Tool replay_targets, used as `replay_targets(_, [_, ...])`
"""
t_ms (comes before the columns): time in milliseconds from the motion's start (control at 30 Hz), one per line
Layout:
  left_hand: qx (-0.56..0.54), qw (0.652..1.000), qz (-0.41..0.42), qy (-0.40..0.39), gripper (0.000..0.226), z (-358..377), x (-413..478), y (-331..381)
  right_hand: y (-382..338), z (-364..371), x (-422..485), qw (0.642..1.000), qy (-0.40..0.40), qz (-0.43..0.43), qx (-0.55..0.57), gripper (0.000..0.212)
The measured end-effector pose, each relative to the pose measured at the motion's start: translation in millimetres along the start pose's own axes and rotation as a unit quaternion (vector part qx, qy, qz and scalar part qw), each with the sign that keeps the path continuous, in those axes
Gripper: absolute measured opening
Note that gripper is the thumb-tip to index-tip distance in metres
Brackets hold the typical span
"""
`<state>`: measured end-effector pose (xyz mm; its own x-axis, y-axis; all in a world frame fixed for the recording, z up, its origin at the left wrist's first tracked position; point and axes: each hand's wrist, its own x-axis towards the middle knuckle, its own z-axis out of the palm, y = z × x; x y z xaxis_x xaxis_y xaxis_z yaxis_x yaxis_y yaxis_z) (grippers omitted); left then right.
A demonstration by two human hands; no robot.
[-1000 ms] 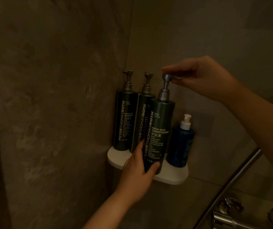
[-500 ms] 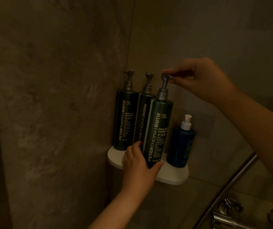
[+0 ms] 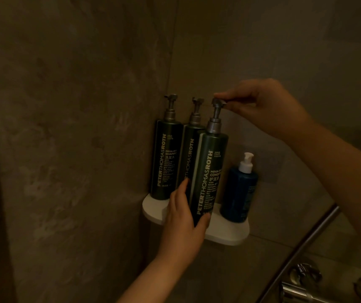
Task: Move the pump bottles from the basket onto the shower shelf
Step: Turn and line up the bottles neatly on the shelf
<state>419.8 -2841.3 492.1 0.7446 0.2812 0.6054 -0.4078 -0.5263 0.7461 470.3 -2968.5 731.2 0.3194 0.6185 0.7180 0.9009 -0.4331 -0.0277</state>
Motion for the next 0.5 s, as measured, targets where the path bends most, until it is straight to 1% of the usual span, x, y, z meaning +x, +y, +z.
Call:
replay_targets(267, [0.032, 0.999, 0.009, 0.04, 0.091, 4.9, -2.1, 7.4, 0.4, 1.2, 0.0, 1.0, 0.012, 0.004, 0.007, 0.026])
replay_targets(500, [0.021, 1.0, 0.003, 0.018, 0.091, 1.3, 0.2, 3.4, 0.7, 3.2, -0.8, 1.0, 0.014, 0.012, 0.014, 0.027])
